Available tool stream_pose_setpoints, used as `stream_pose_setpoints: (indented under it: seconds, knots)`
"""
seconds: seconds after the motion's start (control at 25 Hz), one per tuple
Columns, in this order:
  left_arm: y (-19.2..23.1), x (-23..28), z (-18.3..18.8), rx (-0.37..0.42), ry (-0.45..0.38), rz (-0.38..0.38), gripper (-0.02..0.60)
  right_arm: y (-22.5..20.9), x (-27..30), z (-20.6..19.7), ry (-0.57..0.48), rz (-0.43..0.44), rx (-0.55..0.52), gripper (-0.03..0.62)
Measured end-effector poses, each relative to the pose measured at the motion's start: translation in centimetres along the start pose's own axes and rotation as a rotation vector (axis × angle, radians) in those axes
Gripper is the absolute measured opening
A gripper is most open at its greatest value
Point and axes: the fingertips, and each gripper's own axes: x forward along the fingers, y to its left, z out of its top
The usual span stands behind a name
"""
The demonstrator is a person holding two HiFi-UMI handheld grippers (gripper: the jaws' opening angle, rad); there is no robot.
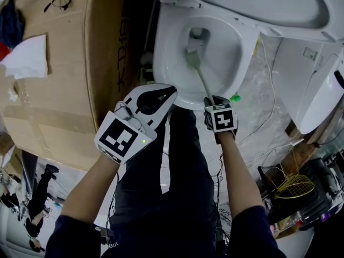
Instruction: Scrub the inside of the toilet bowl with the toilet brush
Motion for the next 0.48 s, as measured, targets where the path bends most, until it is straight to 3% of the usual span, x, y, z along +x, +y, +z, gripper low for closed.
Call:
stream_pose_setpoints:
  seconds: [0.48]
  knots:
    - [0.7, 0.0, 0.2, -0.007, -0.003, -0.004, 0.035, -0.1, 0.3, 6.2, -0.113, -0.025, 0.0, 0.055]
